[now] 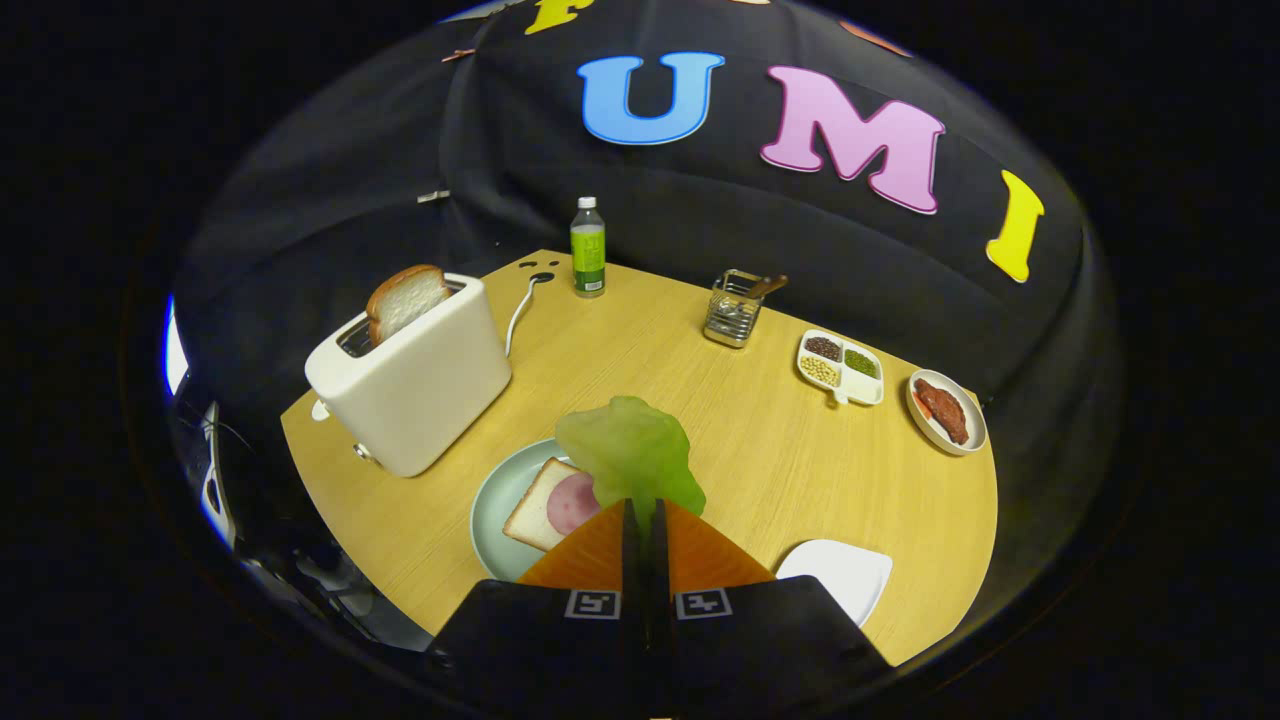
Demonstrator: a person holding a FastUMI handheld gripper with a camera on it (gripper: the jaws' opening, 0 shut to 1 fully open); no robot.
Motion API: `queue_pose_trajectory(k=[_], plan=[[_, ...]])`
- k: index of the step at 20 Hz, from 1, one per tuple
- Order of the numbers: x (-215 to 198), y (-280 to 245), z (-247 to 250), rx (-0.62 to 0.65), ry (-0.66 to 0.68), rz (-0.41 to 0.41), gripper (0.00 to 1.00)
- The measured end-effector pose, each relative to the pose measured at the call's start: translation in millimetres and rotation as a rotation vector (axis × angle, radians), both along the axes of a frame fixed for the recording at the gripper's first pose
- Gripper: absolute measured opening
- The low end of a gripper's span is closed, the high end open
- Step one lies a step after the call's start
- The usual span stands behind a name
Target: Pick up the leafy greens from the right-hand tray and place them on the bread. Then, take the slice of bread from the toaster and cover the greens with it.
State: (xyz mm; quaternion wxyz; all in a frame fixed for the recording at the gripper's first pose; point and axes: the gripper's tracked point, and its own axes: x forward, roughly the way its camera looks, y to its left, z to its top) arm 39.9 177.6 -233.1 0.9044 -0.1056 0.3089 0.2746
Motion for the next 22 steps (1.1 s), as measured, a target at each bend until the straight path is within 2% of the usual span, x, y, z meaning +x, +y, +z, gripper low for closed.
queue_pose_trajectory(k=[5,11,15,17,19,21,22], plan=[[5,42,-29,-0.085,-0.036,0.085,0.05],[9,58,-64,-0.148,0.042,0.055,0.08],[3,66,-75,-0.162,0.075,0.055,0.17],[2,66,-79,-0.169,0.088,0.047,0.26],[-1,69,-86,-0.159,0.123,0.031,0.42],[-3,71,-89,-0.138,0.146,0.015,0.75],[-6,71,-85,-0.127,0.149,0.013,0.85]])
